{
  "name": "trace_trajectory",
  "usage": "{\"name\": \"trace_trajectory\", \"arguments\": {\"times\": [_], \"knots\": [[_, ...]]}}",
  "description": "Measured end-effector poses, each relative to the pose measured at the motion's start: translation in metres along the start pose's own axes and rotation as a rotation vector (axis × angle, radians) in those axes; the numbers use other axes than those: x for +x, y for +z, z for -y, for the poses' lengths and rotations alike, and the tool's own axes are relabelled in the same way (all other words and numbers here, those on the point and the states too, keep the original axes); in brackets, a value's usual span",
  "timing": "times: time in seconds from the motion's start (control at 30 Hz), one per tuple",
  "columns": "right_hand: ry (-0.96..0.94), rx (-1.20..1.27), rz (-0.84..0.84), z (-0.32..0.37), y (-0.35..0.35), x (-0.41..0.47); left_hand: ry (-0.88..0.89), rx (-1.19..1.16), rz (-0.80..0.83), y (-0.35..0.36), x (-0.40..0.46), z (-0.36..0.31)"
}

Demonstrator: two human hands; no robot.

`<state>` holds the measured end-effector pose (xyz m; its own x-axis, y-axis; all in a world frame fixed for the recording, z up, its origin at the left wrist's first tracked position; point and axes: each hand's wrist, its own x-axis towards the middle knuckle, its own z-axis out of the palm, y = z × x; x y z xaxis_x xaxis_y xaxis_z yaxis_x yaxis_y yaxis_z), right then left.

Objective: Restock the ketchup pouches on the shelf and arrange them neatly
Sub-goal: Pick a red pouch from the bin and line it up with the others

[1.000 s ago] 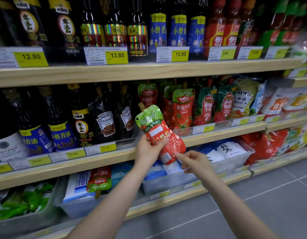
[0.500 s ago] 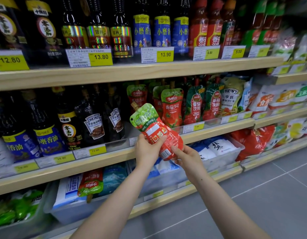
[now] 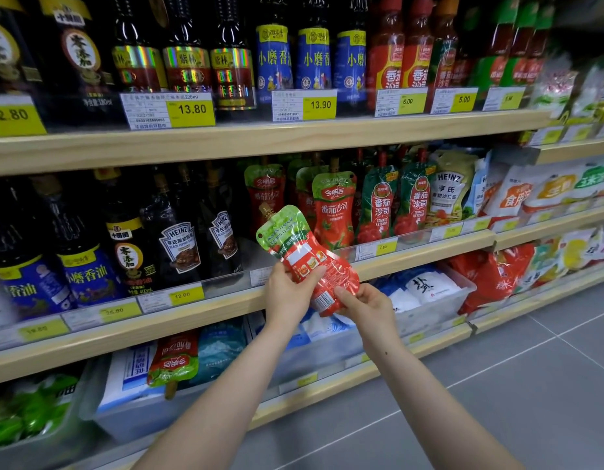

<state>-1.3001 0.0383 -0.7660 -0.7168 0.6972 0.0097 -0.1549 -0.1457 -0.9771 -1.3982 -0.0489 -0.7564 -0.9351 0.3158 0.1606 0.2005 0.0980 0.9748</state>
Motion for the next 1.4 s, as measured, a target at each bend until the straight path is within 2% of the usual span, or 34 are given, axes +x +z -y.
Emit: {"name": "trace_trajectory", "arguments": {"times": [0.13,0.23,0.37,0.43,0.5,0.6,0.67,0.73,0.8,0.87,0.93,1.0,1.07,1.2,1.3,1.4], "knots": [[0.105,-0.141,0.058,0.007,-0.018,0.004,-0.03,-0.036,0.064,-0.008,0.007,0.002],[0.035,-0.32,0.022,0.035,-0.038,0.019,-0.019,-0.06,0.233,-0.021,0.016,0.0],[0.047,-0.393,0.278,0.076,-0.019,0.036,0.045,0.039,0.535,-0.021,0.016,-0.003],[0.012,-0.426,0.309,0.079,-0.003,0.037,0.068,0.086,0.597,-0.016,0.011,-0.003],[-0.079,-0.458,0.211,0.076,0.004,0.037,0.097,0.105,0.527,-0.011,0.006,-0.003],[-0.229,-0.542,-0.037,0.072,0.007,0.04,0.293,0.32,0.251,-0.001,-0.007,-0.001],[-0.242,-0.464,-0.116,0.072,0.013,0.041,0.345,0.456,0.21,0.012,-0.018,-0.002],[-0.211,-0.396,-0.101,0.075,0.02,0.041,0.286,0.43,0.224,0.022,-0.022,-0.002],[-0.211,-0.425,0.015,0.079,0.02,0.043,0.182,0.262,0.269,0.019,-0.016,-0.008],[-0.175,-0.444,0.214,0.083,0.015,0.043,0.031,0.02,0.402,0.007,-0.008,-0.016],[-0.107,-0.439,0.319,0.079,0.01,0.041,-0.019,-0.104,0.55,-0.007,-0.001,-0.018],[-0.102,-0.451,0.264,0.073,0.008,0.04,0.016,-0.113,0.678,-0.016,0.003,-0.017],[-0.119,-0.448,0.158,0.069,0.012,0.038,0.015,-0.129,0.718,-0.019,0.003,-0.014],[-0.268,-0.512,-0.033,0.065,0.027,0.033,0.06,-0.019,0.477,-0.009,-0.002,-0.01],[-0.312,-0.543,-0.02,0.061,0.032,0.028,0.08,-0.012,0.508,-0.011,0.001,-0.008],[-0.24,-0.651,0.024,0.052,0.028,0.022,0.049,-0.068,0.582,-0.021,0.003,-0.004]]}}
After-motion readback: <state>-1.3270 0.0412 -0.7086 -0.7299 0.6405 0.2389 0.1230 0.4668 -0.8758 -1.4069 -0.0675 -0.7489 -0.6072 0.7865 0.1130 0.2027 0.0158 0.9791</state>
